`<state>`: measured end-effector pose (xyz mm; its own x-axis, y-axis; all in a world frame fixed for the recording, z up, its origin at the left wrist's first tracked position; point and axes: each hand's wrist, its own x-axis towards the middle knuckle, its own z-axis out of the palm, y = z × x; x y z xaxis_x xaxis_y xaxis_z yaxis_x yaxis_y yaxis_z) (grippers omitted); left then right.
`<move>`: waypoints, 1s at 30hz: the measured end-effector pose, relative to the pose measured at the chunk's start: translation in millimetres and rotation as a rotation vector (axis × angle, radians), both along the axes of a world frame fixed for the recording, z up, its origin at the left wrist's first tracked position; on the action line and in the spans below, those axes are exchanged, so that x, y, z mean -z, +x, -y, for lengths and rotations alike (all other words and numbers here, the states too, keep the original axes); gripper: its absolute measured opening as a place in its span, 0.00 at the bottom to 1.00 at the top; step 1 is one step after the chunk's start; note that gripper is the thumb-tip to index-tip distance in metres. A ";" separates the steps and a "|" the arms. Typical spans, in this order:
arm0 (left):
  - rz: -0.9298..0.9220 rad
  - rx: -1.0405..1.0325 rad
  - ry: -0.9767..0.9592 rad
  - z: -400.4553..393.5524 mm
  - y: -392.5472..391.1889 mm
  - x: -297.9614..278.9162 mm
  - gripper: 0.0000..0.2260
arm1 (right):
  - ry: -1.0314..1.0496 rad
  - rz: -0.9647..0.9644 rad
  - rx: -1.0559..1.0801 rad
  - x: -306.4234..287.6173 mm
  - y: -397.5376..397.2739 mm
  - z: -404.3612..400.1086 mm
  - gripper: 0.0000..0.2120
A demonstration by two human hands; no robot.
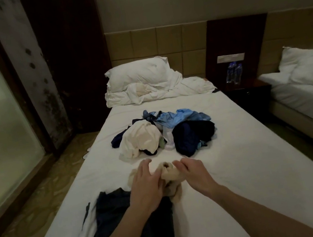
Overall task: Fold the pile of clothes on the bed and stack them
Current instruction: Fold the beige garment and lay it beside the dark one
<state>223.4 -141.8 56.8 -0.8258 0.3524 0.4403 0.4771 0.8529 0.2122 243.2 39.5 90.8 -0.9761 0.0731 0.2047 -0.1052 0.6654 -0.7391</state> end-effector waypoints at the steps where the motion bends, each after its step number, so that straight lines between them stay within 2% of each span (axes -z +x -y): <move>1: 0.103 0.047 0.068 -4.2 13.2 -7.0 0.08 | 0.004 -0.002 0.012 -2.0 16.3 -6.0 0.22; 3: 0.385 0.123 0.228 -14.5 38.5 -23.7 0.07 | -0.037 -0.016 0.045 -4.2 45.4 -17.0 0.23; 4: 0.451 0.147 0.291 -19.9 49.1 -30.7 0.09 | -0.068 -0.030 0.065 -5.3 59.0 -22.5 0.24; 8: 0.381 0.228 0.372 -40.9 83.1 -52.2 0.12 | -0.175 -0.093 0.131 -12.4 102.4 -47.3 0.24; 10: 0.385 0.308 0.324 -49.0 95.1 -56.9 0.13 | -0.200 -0.136 0.155 -16.6 120.1 -61.0 0.24; 13: 0.487 0.409 0.144 -56.9 107.9 -59.6 0.19 | -0.233 -0.203 0.199 -23.2 139.1 -78.5 0.25; 16: 0.557 0.410 0.027 -58.8 109.2 -54.5 0.22 | -0.233 -0.222 0.212 -26.9 149.3 -89.9 0.24; 17: 0.556 0.411 0.032 -58.5 108.9 -53.4 0.19 | -0.235 -0.216 0.206 -27.3 151.5 -92.4 0.23; 19: 0.521 0.411 0.039 -56.4 104.3 -50.9 0.08 | -0.241 -0.193 0.194 -26.8 154.3 -96.1 0.21; 20: 0.494 0.408 0.035 -54.5 102.9 -51.5 0.10 | -0.241 -0.174 0.188 -25.2 154.3 -98.7 0.20; 22: 0.475 0.389 0.082 -51.1 101.5 -53.6 0.16 | -0.173 -0.100 0.139 -20.8 154.2 -106.0 0.20; 26: 0.592 0.384 0.306 -43.2 92.5 -57.4 0.14 | 0.244 -0.010 -0.081 -6.7 147.8 -122.5 0.28; 30: 0.663 0.406 0.350 -33.1 83.1 -57.6 0.09 | 0.327 -0.088 -0.147 8.6 132.5 -132.9 0.22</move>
